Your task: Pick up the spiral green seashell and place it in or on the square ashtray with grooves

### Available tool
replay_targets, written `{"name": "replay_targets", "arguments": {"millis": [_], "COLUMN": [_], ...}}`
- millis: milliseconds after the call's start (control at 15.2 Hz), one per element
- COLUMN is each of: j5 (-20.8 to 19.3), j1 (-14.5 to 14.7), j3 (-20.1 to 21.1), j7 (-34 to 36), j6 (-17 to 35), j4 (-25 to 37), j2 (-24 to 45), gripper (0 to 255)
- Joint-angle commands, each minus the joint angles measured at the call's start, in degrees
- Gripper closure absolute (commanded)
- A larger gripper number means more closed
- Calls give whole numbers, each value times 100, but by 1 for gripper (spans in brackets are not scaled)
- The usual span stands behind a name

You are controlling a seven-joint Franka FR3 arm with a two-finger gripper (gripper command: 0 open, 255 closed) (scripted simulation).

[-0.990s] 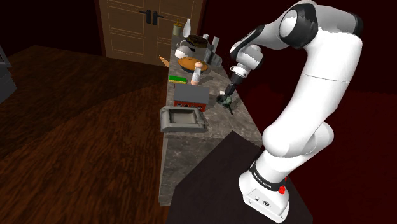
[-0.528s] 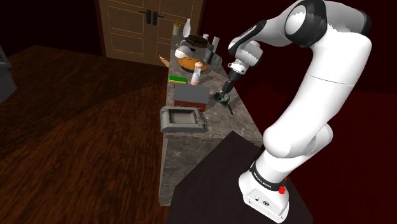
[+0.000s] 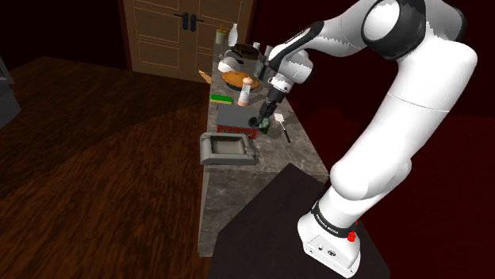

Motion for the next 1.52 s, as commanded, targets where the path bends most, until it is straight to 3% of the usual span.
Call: {"name": "replay_targets", "arguments": {"millis": [0,594,1452], "j5": [65,377,823], "j1": [185,900,896], "j3": [152,792,890], "j7": [285,1339,788], "j6": [118,618,1399], "j4": [-122,-231,-336], "j2": [-119,-181,598], "gripper": [255,255,255]}}
